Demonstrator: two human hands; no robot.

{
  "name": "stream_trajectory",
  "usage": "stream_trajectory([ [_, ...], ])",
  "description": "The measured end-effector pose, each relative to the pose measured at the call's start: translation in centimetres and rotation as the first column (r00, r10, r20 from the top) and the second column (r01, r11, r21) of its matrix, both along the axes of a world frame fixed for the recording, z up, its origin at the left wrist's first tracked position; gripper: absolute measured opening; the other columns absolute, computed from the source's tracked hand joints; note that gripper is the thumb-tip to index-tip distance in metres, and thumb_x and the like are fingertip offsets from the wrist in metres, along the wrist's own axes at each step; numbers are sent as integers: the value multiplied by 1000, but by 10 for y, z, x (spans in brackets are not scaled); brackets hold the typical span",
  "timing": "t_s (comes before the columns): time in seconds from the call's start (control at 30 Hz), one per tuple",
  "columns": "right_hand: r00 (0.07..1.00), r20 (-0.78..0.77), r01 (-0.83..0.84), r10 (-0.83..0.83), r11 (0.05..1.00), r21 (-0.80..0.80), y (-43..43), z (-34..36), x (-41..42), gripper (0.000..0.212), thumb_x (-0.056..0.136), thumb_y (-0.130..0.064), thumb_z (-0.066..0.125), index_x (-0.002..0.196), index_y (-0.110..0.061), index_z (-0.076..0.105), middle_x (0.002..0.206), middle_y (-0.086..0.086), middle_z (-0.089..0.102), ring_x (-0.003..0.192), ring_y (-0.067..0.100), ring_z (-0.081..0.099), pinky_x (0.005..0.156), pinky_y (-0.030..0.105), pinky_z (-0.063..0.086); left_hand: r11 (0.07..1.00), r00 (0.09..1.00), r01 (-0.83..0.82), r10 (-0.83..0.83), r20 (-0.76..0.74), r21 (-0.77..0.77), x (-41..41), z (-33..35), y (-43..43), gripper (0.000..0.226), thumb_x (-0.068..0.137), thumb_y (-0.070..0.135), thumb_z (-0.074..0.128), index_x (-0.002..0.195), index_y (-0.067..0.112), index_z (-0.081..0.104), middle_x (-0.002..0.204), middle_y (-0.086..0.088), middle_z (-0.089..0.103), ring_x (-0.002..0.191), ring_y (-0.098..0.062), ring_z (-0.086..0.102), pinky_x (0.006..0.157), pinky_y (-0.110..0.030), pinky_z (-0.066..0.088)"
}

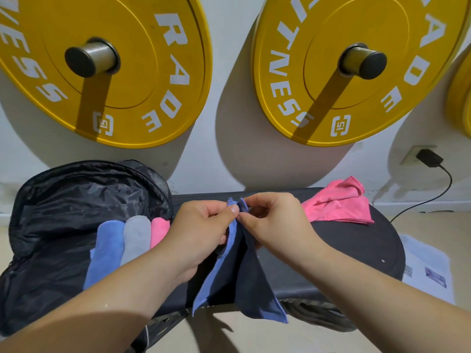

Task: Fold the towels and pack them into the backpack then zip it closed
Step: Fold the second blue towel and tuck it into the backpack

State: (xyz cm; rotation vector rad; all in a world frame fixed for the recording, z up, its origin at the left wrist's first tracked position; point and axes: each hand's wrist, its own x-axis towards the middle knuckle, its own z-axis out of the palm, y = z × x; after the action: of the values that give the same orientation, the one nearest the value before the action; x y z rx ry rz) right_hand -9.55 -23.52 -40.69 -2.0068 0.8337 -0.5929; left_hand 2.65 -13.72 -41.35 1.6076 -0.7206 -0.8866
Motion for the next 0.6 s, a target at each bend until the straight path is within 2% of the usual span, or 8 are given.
stream_trajectory([
  [0.07,998,-28,-58,56,995,-83,3,-1,1,14,90,-19,64,85,-12,75,63,9,67,53,16,55,55,35,52,1000,999,8,-9,51,12,-2,-2,0,35,102,22,57,74,9,74,57,1,55,59,-19,47,63,-37,44],
  [0.13,992,-13,-123,122,991,-59,9,0,1,18,88,-16,55,80,-7,68,67,16,64,58,24,49,62,44,53,1000,995,-2,0,102,27,-4,-4,0,42,103,16,55,61,12,61,51,7,40,53,-12,33,60,-30,29],
  [0.2,989,-5,-146,146,989,5,10,1,1,22,80,-14,45,79,-8,66,70,18,64,66,35,56,68,48,55,1000,994,0,-2,108,21,-2,-4,-1,40,100,14,56,60,8,57,51,6,41,51,-10,34,58,-28,29],
  [0.27,989,-7,-149,149,988,31,7,0,0,32,73,-17,39,84,-10,68,75,20,66,76,40,59,73,51,57,999,998,35,-34,61,-14,-1,-3,0,29,94,18,61,76,-5,63,61,-3,48,58,-13,40,58,-28,32],
  [0.37,982,21,-190,189,977,98,4,0,-2,38,73,-14,40,93,-10,73,85,22,71,85,41,67,81,56,58,998,995,44,-39,96,-46,-2,-2,2,21,96,17,67,86,0,75,66,-5,63,60,-10,52,56,-20,41],
  [0.47,982,90,-178,164,967,184,2,5,-4,37,88,2,46,103,-14,76,90,18,74,81,30,74,83,48,61,998,985,0,10,172,-59,-1,1,3,22,97,18,64,84,4,75,64,-7,63,59,-8,51,59,-21,42],
  [0.53,992,77,-109,102,989,97,-4,6,-4,33,89,-4,56,110,-22,74,82,7,74,75,23,73,78,40,62,997,978,23,-9,207,-68,2,5,3,26,94,30,62,85,9,74,70,-15,64,65,-11,52,66,-28,42],
  [0.6,996,50,-75,73,996,44,-11,9,-5,37,86,-11,69,119,-29,71,91,-4,69,76,6,66,74,21,56,995,971,80,-63,232,-62,5,13,4,26,90,38,59,88,16,73,79,-19,68,71,-16,55,72,-37,45],
])
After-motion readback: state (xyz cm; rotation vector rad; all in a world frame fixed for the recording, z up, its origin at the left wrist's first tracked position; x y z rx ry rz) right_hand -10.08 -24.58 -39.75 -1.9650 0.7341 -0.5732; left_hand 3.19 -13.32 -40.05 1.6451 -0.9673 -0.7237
